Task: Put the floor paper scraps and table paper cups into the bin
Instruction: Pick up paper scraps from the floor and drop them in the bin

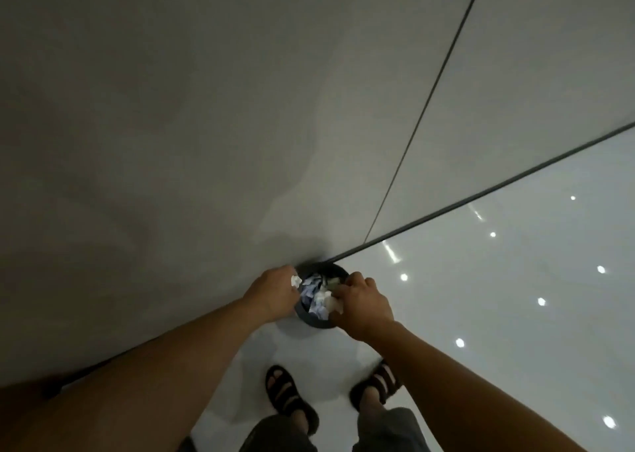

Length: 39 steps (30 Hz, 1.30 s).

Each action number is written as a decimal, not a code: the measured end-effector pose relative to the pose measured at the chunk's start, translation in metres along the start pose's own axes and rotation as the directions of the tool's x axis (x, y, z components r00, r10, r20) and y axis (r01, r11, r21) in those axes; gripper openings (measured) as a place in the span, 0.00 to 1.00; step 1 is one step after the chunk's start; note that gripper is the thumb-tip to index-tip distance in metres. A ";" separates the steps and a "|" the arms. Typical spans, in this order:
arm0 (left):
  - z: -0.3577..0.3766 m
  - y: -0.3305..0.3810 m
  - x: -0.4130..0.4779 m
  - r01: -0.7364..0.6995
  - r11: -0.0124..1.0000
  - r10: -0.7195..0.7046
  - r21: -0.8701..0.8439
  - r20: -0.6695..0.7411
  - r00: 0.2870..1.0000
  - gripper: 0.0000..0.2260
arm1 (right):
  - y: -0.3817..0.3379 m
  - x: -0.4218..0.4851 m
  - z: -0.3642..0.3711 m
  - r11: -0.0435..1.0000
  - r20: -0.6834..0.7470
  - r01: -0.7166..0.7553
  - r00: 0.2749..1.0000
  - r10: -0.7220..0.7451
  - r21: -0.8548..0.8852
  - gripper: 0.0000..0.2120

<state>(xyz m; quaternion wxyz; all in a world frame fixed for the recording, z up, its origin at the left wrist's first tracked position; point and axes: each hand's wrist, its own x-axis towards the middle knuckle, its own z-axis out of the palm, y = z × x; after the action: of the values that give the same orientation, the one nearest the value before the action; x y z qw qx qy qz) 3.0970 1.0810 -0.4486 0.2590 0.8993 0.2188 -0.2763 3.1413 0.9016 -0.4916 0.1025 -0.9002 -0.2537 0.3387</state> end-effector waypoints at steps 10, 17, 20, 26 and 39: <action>0.165 -0.069 0.155 -0.051 0.998 0.041 0.047 0.193 0.980 0.13 | 0.057 0.129 0.193 0.967 -0.035 -0.206 0.976 0.213 0.148 0.21; 0.283 -0.125 0.271 -0.001 0.999 -0.007 0.047 0.174 0.985 0.16 | 0.109 0.237 0.301 0.971 -0.067 -0.224 0.971 0.229 0.080 0.27; 0.304 -0.145 0.287 0.012 0.998 -0.021 0.054 0.159 0.987 0.19 | 0.113 0.263 0.322 0.981 -0.135 -0.168 0.974 0.180 0.097 0.33; 0.304 -0.151 0.265 -0.003 0.999 0.008 -0.035 0.135 0.991 0.27 | 0.107 0.242 0.333 0.977 -0.193 -0.118 0.969 0.152 0.175 0.36; 0.173 -0.008 0.130 -0.152 0.974 0.135 0.170 0.111 0.985 0.31 | 0.129 0.068 0.160 0.973 -0.139 -0.181 0.970 0.201 0.143 0.37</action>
<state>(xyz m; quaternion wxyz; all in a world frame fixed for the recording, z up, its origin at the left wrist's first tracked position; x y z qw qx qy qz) 3.1244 1.0181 -0.6535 0.2073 0.9176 0.1146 -0.3193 3.1291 0.8297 -0.6956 0.1464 -0.9353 -0.1345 0.2928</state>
